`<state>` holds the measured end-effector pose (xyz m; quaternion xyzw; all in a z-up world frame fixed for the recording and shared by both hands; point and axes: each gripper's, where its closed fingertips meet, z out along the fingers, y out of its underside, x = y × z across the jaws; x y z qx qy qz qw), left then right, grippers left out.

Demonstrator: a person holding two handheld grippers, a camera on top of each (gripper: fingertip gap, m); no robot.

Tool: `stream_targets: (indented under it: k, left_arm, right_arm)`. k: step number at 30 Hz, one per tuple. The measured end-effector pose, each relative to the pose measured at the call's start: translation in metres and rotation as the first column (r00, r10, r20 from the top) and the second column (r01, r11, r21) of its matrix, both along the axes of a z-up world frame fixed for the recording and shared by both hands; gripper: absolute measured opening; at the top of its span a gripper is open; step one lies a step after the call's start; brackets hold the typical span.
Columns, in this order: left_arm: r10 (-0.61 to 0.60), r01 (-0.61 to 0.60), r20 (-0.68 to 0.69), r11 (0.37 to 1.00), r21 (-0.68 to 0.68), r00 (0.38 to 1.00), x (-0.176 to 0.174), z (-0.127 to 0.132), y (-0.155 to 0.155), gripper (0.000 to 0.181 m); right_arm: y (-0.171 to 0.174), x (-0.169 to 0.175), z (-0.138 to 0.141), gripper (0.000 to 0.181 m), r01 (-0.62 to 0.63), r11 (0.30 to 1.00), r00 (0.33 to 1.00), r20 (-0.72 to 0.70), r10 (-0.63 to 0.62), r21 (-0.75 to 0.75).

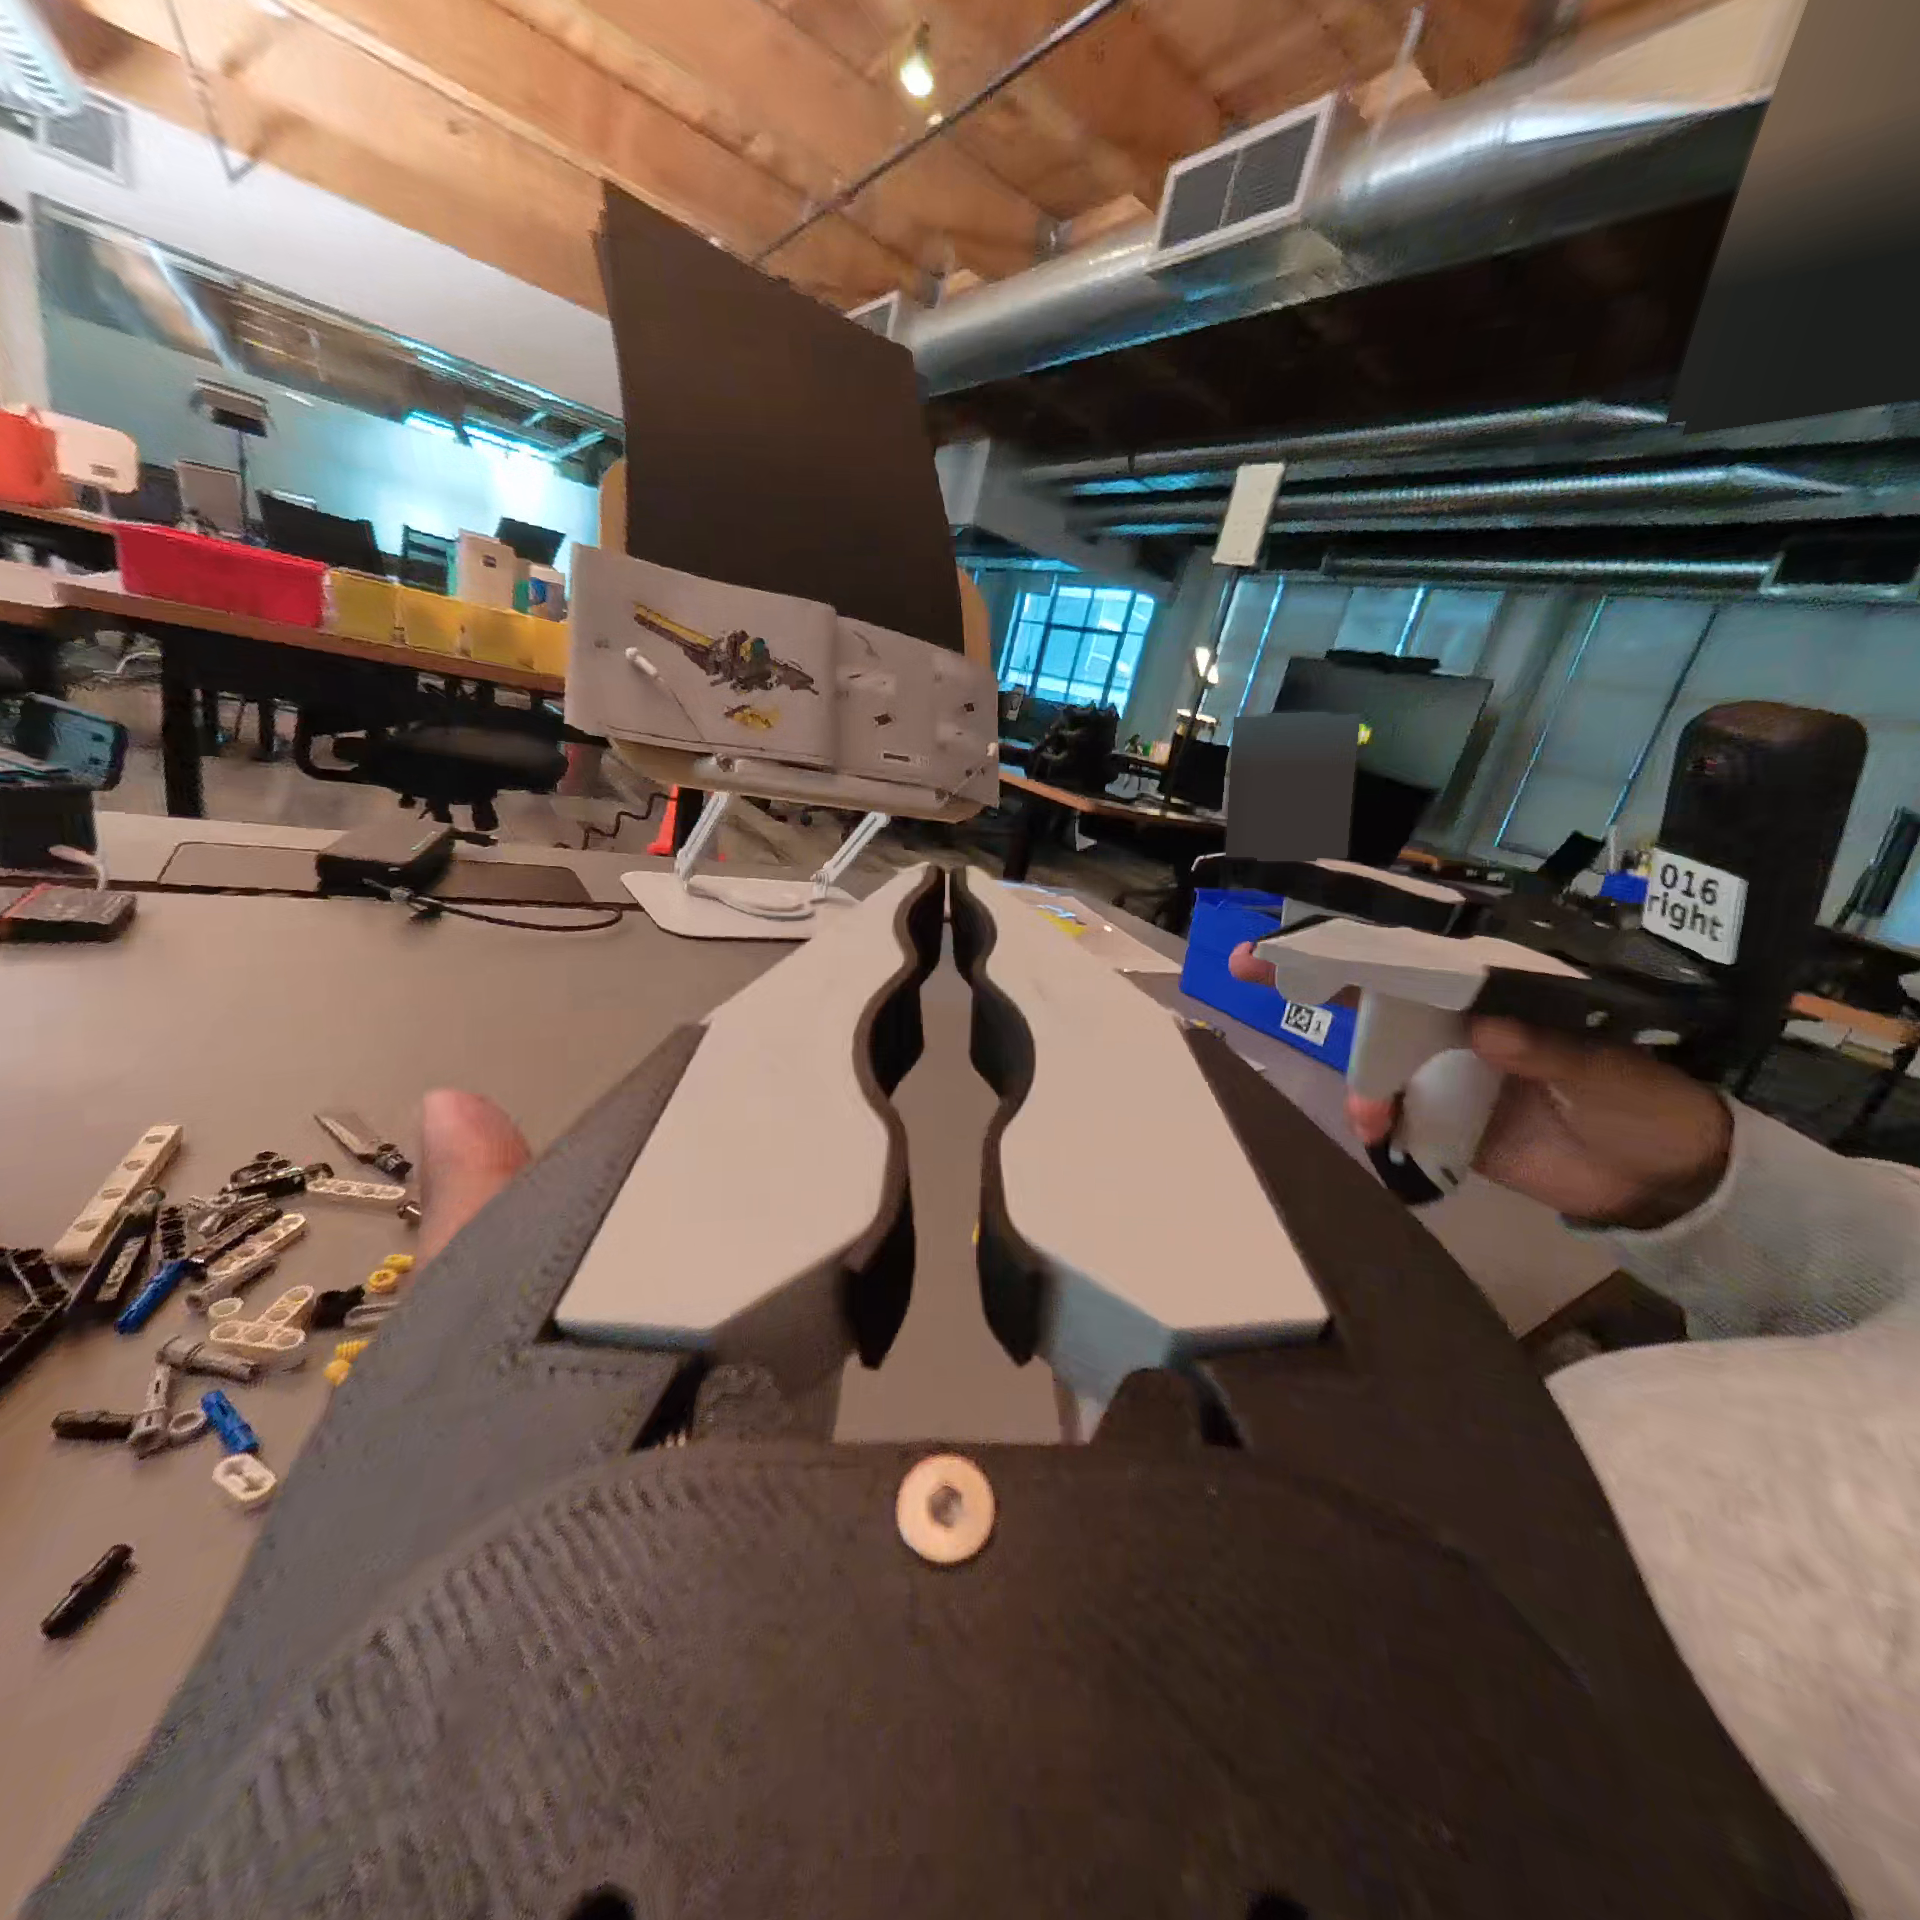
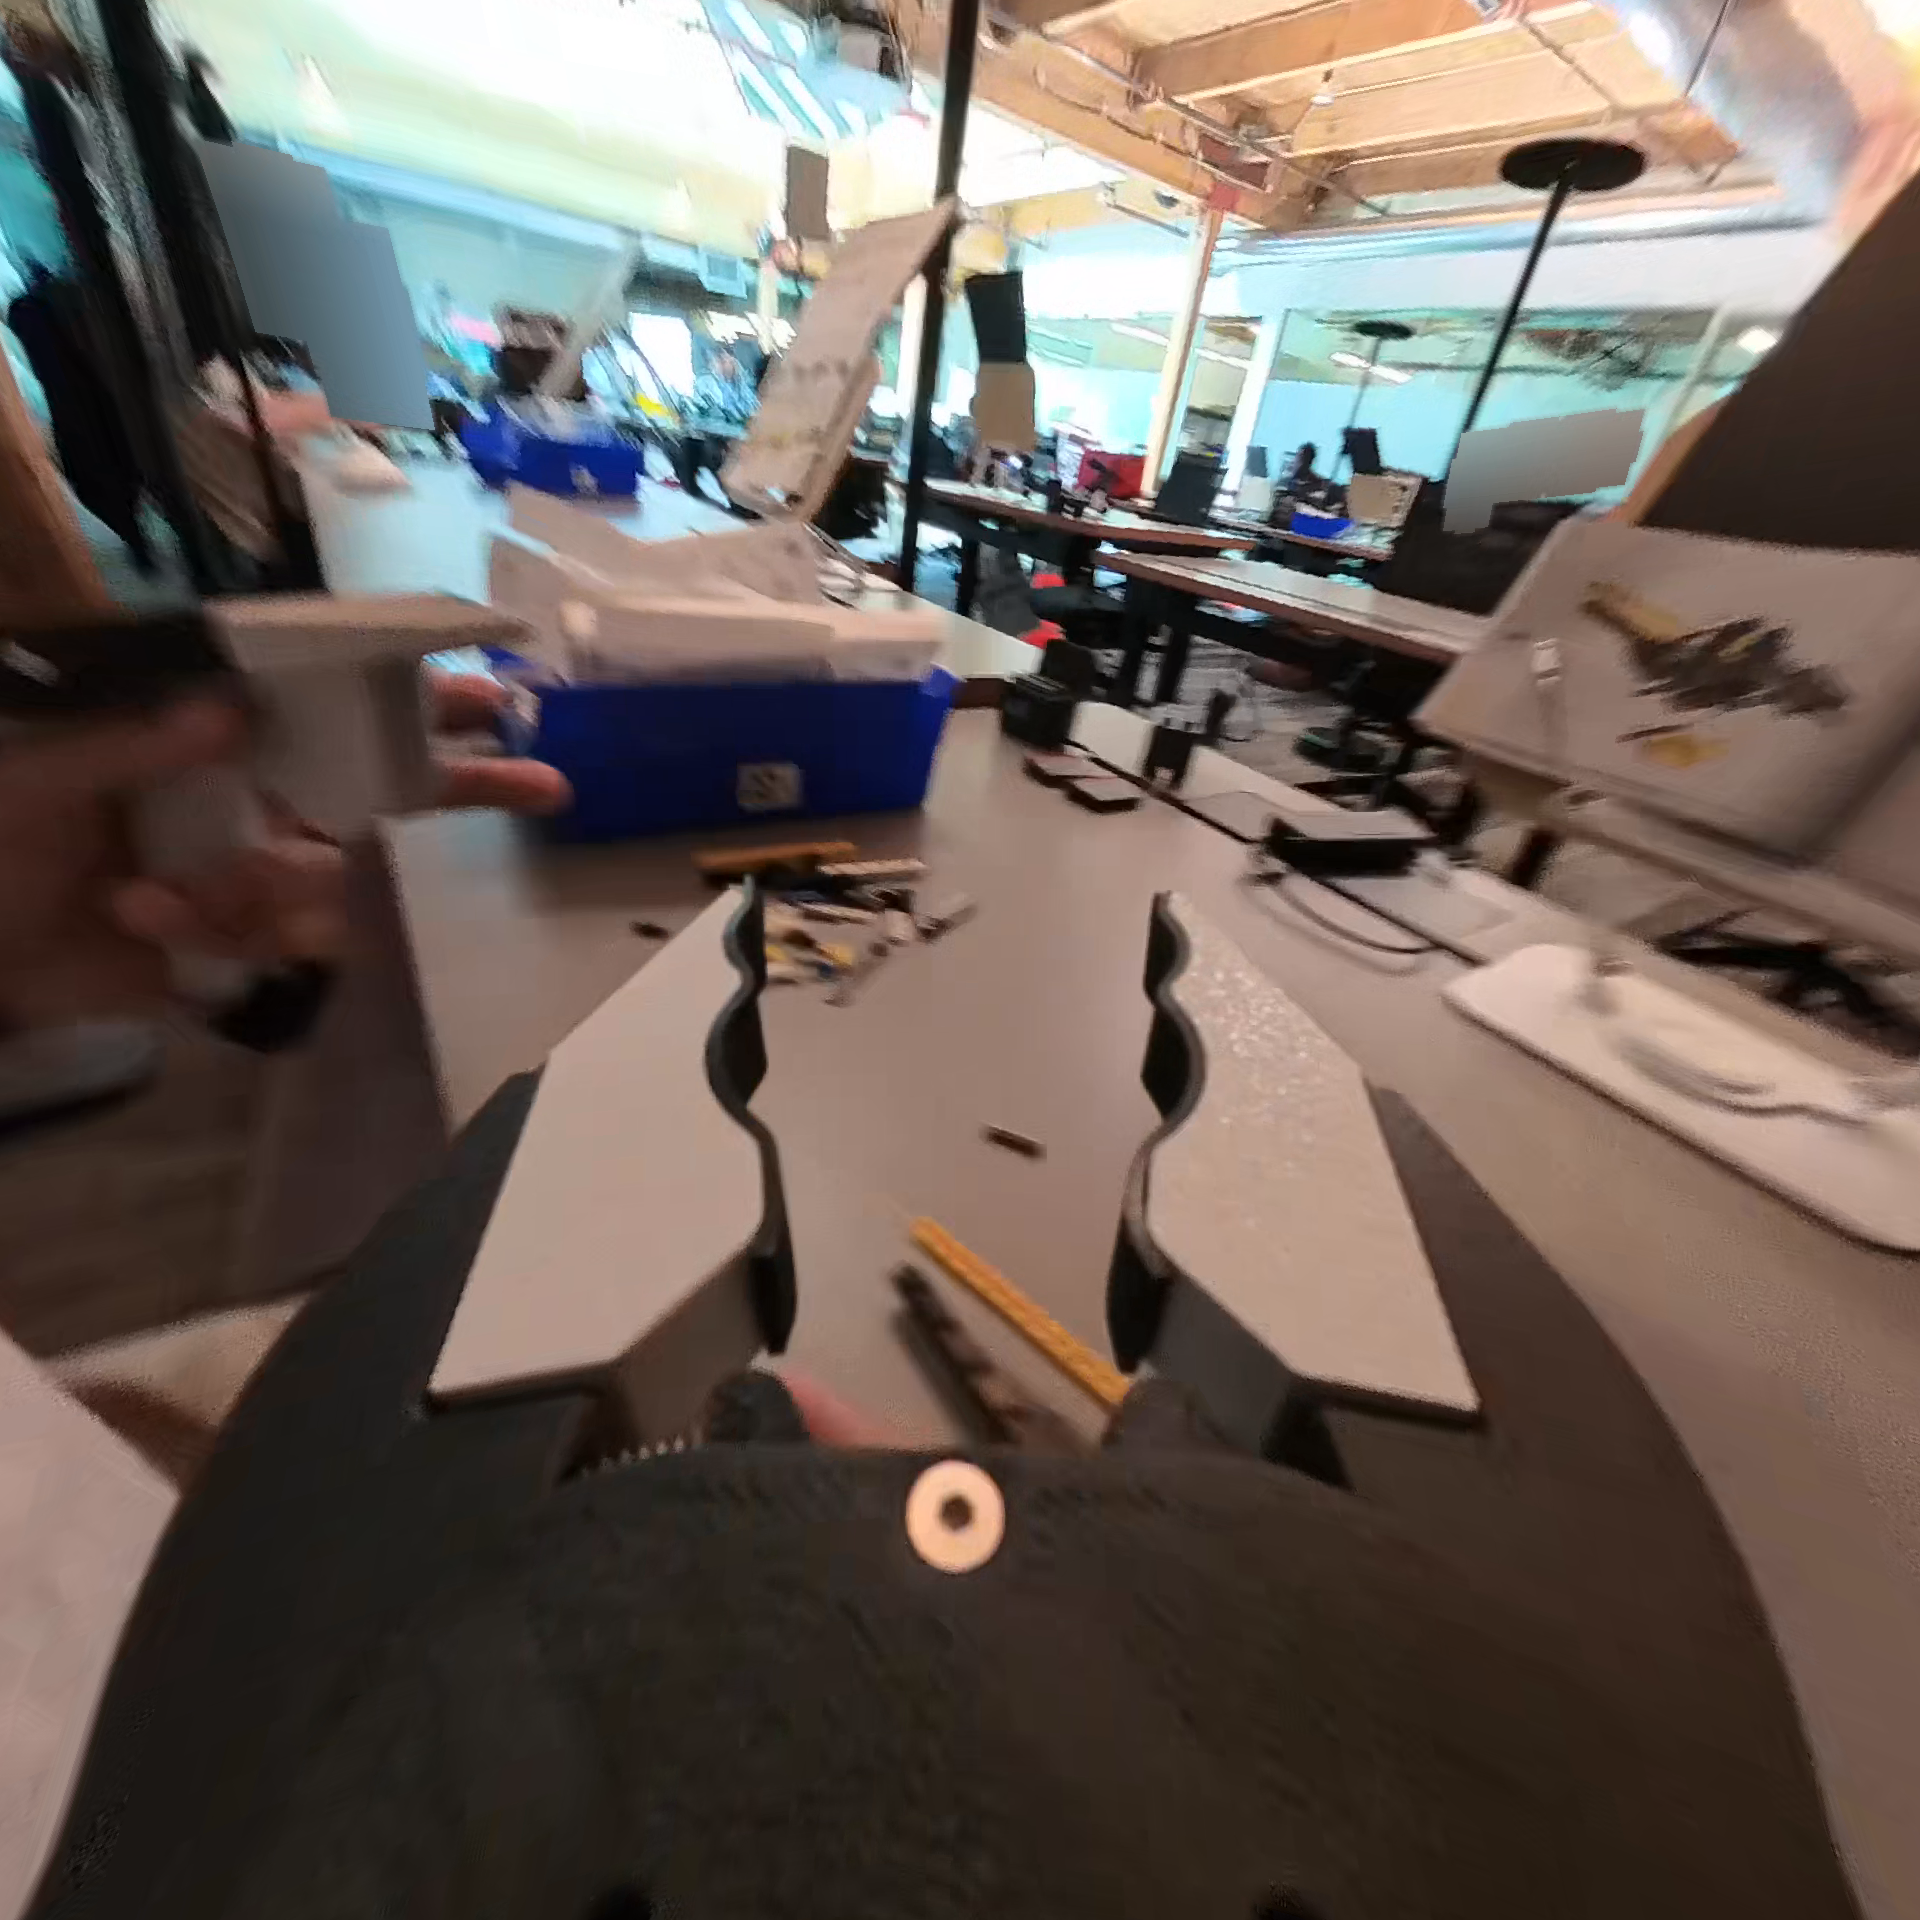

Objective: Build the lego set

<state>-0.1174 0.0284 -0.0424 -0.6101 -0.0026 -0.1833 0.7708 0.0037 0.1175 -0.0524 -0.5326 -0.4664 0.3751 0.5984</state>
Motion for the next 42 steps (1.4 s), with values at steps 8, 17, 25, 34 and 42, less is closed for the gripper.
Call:
stream_targets:
  k: [8, 17, 25, 34, 42]
  left_arm:
    - [0.313, -0.346, -0.177, 0.916, -0.203, 0.933, -0.067, -0.03, 0.012, 0.003]
    - [0.511, -0.56, -0.23, 0.761, -0.328, 0.828, -0.201, -0.058, -0.032, 0.057]
    - [0.616, -0.719, -0.377, 0.635, -0.282, 0.692, -0.22, -0.084, -0.031, 0.084]
    - [0.597, -0.709, -0.386, 0.622, -0.332, 0.704, -0.235, -0.107, -0.025, 0.074]
    - [0.59, -0.724, -0.423, 0.603, -0.336, 0.688, -0.239, -0.115, -0.029, 0.067]
  right_arm:
    - [-0.098, -0.028, -0.041, 0.053, -0.225, 0.931, 0.974, -0.043, 0.222, -0.289]
    - [0.017, 0.104, -0.022, 0.059, 0.174, 0.982, 0.985, 0.037, -0.171, -0.079]
    - [0.107, 0.347, -0.018, 0.056, 0.753, 0.649, 0.636, -0.133, -0.76, -0.105]
    - [0.175, 0.386, -0.11, 0.056, 0.887, 0.425, 0.458, 0.229, -0.859, -0.18]
    - [0.194, 0.377, -0.127, 0.0, 0.854, 0.469, 0.52, 0.332, -0.787, -0.225]
